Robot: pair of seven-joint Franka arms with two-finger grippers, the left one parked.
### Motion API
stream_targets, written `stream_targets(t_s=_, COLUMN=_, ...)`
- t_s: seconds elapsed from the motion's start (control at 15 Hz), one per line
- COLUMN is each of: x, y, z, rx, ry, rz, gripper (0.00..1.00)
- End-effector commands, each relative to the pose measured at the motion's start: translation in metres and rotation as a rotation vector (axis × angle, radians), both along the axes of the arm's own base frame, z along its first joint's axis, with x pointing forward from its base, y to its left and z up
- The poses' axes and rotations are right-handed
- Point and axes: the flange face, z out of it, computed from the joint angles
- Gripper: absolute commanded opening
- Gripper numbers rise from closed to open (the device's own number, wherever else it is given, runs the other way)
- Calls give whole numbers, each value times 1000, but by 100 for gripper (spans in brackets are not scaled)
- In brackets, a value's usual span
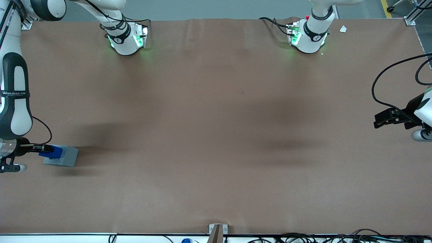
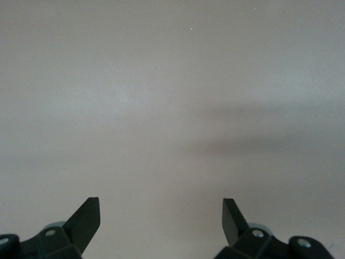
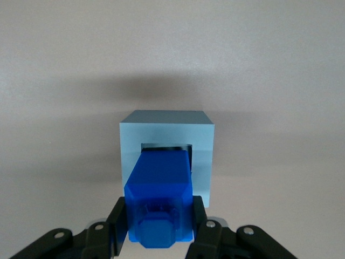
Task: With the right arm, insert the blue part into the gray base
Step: 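Lower the blue block into the gray base opening and press down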
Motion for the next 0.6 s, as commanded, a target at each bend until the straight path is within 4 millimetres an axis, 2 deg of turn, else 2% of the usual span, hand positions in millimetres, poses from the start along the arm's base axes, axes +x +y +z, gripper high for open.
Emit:
stream_targets(t_s=0.0, x=2, y=4, z=-4, rx=0, ry=0, rz=-3, gripper=1)
stream_targets(t_s=0.53, x=0, y=-1, z=-9, rx=-2, ry=8, rz=1, gripper=1)
